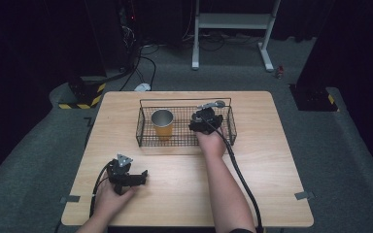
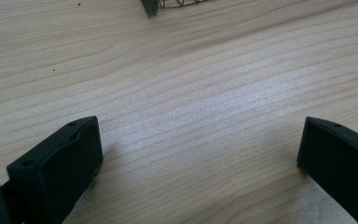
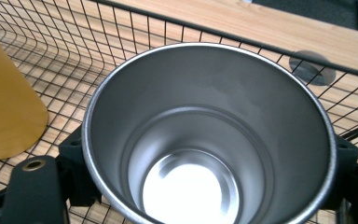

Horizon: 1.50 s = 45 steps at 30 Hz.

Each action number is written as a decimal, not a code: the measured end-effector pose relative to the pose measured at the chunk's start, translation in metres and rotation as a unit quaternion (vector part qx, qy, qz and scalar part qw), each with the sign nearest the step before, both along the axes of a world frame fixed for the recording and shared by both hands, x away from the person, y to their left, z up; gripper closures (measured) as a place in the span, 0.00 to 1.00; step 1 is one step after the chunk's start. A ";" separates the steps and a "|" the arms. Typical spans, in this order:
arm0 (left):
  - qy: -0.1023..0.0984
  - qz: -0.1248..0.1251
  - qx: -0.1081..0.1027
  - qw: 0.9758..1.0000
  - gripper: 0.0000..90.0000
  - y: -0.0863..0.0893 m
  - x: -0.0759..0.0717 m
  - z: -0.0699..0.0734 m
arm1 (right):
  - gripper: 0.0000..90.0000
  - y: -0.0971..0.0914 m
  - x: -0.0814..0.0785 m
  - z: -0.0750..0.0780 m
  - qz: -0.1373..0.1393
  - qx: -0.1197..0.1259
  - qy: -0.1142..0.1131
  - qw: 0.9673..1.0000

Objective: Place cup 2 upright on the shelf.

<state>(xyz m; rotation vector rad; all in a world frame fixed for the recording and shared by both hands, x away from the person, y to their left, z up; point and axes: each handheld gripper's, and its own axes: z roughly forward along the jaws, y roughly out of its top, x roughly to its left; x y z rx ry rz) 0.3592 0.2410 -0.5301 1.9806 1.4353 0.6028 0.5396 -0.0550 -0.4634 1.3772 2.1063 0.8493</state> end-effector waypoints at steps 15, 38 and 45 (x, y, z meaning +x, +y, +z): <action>0.000 0.000 0.000 1.000 0.00 0.000 0.000 0.000 | 0.20 -0.003 0.003 -0.005 0.003 0.022 0.049 0.999; 0.000 0.000 0.000 1.000 0.00 0.000 0.000 0.000 | 0.11 -0.006 -0.001 -0.003 0.005 0.012 0.048 0.999; 0.000 0.001 -0.003 1.000 0.00 0.000 0.000 0.000 | 0.11 -0.008 -0.006 0.002 0.007 0.019 0.028 0.999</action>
